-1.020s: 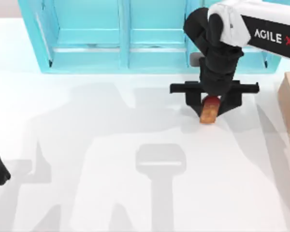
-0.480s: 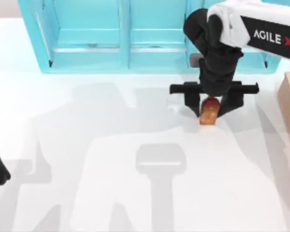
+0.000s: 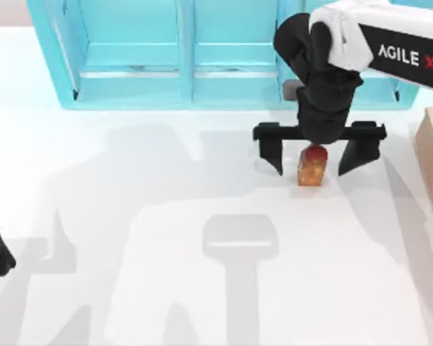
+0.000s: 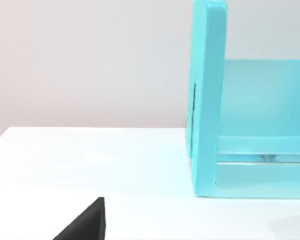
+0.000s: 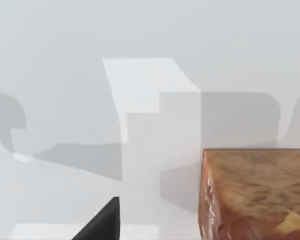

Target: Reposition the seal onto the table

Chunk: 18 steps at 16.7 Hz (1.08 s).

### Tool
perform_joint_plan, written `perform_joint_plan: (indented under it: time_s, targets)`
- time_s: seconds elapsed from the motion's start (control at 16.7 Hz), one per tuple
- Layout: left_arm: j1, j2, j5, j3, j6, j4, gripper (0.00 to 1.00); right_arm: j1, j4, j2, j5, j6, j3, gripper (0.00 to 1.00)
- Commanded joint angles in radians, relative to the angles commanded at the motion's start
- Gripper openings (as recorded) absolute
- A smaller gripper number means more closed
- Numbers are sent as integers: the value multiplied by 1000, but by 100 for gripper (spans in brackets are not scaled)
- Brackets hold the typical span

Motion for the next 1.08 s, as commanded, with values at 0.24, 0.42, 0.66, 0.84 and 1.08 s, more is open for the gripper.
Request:
perform_joint_plan:
  time_s: [0.24, 0.42, 0.66, 0.84, 1.08]
  targets:
    - [0, 0, 0, 0, 0, 0, 100, 0, 0, 0, 0, 0, 0, 100]
    - [0, 0, 0, 0, 0, 0, 100, -3, -14, 8, -1, 1, 13, 100]
    - [0, 0, 0, 0, 0, 0, 100, -2, -164, 73, 4, 8, 165, 100]
    - [0, 0, 0, 0, 0, 0, 100, -6, -337, 121, 14, 14, 379, 100]
    - [0, 0, 0, 0, 0, 0, 100, -12, -563, 163, 10, 16, 702, 100]
